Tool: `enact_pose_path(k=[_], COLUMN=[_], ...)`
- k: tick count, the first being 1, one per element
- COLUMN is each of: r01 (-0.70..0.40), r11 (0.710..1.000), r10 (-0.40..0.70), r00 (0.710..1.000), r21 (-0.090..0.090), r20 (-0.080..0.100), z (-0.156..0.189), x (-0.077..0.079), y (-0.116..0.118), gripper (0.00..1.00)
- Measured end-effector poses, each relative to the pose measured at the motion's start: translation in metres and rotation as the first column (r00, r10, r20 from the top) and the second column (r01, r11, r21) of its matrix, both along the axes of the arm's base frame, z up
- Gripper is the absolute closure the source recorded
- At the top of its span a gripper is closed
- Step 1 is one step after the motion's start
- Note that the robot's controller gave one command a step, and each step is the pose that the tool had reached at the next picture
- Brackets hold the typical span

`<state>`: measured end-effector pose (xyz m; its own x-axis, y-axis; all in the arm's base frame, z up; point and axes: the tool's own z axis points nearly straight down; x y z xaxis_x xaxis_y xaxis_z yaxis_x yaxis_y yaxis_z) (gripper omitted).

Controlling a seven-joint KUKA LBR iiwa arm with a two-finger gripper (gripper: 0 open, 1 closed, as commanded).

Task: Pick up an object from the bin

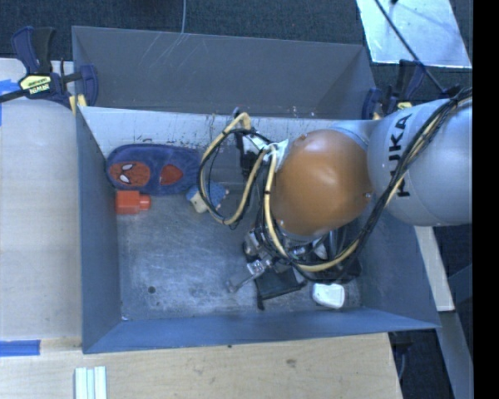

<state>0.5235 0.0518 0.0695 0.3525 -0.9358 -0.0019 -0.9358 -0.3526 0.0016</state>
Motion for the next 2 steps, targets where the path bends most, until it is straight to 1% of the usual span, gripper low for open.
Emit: enact_pose_path(k=[1,2], r01=[0.002,0.004], r11=[1.0,1.0], r10=[-0.002,-0.004], r00=[1.0,1.0], r21=[0.0,0.001], r20=[0.0,0.01], z=[0.001,0.107], x=[0.001,0.002], y=[0.0,0.001], gripper=[1.0,1.0])
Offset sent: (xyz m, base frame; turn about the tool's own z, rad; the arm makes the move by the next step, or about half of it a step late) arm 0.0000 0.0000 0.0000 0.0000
